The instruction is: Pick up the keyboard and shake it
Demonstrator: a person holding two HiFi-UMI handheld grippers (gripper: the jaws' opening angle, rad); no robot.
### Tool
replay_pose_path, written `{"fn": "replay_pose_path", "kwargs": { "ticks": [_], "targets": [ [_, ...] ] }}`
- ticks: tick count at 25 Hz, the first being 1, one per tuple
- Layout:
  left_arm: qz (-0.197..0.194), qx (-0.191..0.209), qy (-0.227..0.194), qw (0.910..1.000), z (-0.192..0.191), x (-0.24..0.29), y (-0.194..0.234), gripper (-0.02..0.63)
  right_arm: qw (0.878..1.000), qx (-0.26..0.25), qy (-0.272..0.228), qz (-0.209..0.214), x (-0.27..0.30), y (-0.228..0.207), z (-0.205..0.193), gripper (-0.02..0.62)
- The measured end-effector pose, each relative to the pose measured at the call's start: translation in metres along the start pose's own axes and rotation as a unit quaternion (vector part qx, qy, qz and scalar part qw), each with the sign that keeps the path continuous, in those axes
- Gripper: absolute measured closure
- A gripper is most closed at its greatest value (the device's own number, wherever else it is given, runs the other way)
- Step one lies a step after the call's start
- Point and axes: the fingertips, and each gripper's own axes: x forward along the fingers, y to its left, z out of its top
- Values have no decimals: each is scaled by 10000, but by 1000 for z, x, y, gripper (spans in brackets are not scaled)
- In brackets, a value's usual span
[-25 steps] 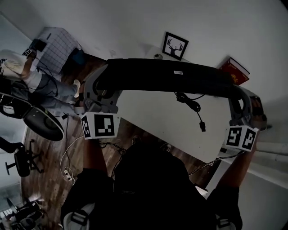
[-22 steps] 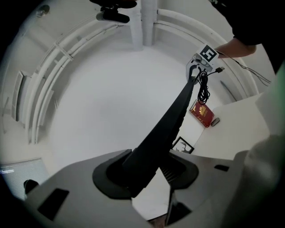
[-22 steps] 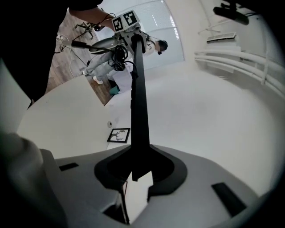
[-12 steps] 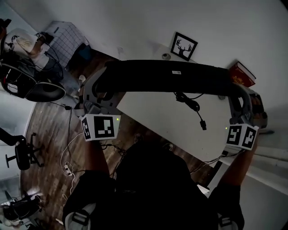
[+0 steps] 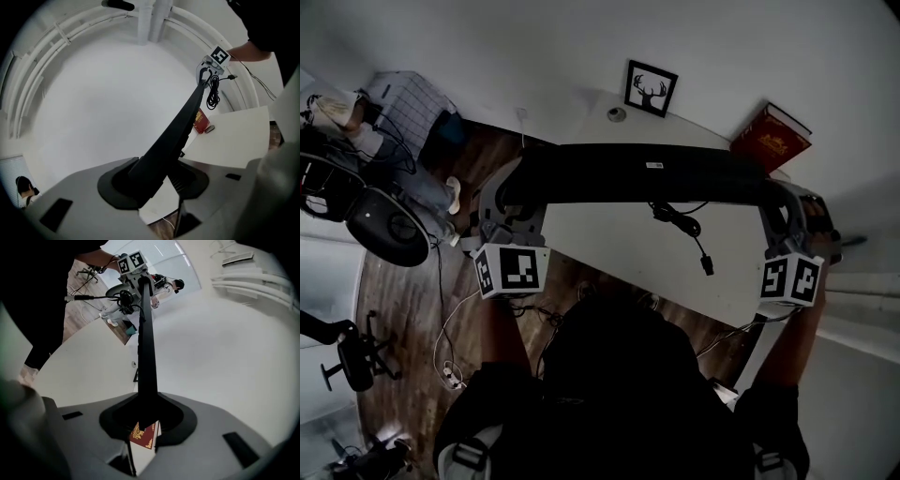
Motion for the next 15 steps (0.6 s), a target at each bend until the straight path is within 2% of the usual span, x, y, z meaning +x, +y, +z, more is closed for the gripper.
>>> {"fn": "replay_pose_path", "kwargs": {
  "ticks": [15],
  "targets": [
    [-1021,62,-138,9947,-3,37,-68,417,9944,476,690,639,-20,68,-44,497]
  ]
}}
